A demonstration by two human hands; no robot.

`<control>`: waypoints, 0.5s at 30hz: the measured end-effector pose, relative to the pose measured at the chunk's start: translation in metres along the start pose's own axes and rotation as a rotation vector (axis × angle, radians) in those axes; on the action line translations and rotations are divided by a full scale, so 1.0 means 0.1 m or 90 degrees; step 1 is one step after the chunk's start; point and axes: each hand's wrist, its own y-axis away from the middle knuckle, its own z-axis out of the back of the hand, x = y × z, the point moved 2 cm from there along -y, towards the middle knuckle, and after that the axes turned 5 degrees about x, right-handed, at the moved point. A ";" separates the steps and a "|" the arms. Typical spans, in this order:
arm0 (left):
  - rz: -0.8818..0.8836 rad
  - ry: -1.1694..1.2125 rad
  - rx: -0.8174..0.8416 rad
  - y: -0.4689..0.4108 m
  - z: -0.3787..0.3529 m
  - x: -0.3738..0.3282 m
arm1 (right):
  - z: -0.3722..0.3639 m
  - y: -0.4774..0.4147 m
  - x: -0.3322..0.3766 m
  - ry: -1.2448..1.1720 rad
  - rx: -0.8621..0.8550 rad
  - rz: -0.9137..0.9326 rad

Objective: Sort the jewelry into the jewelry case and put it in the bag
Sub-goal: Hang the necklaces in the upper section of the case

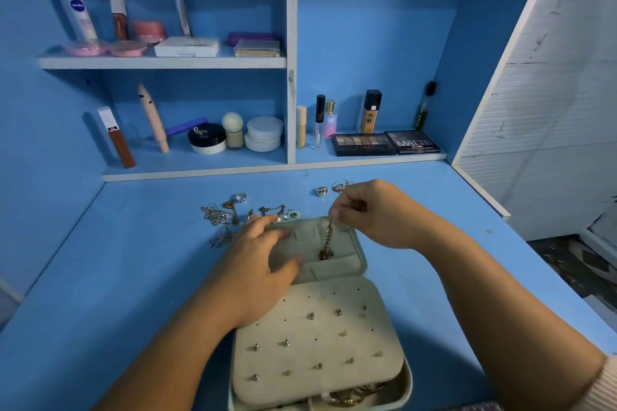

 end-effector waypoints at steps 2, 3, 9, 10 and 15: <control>-0.010 0.008 -0.006 0.00 0.00 0.00 | -0.02 -0.01 0.00 0.010 -0.018 -0.019; -0.013 0.013 -0.008 0.00 0.00 0.01 | -0.04 -0.03 -0.01 0.032 -0.021 -0.034; -0.016 0.012 -0.032 0.01 0.00 -0.01 | -0.21 -0.10 -0.01 0.132 -0.057 -0.097; -0.015 0.014 -0.034 0.01 0.00 -0.01 | -0.22 -0.10 -0.01 0.140 -0.067 -0.106; -0.010 0.011 -0.028 0.01 0.00 0.00 | -0.20 -0.11 0.00 0.098 -0.120 -0.130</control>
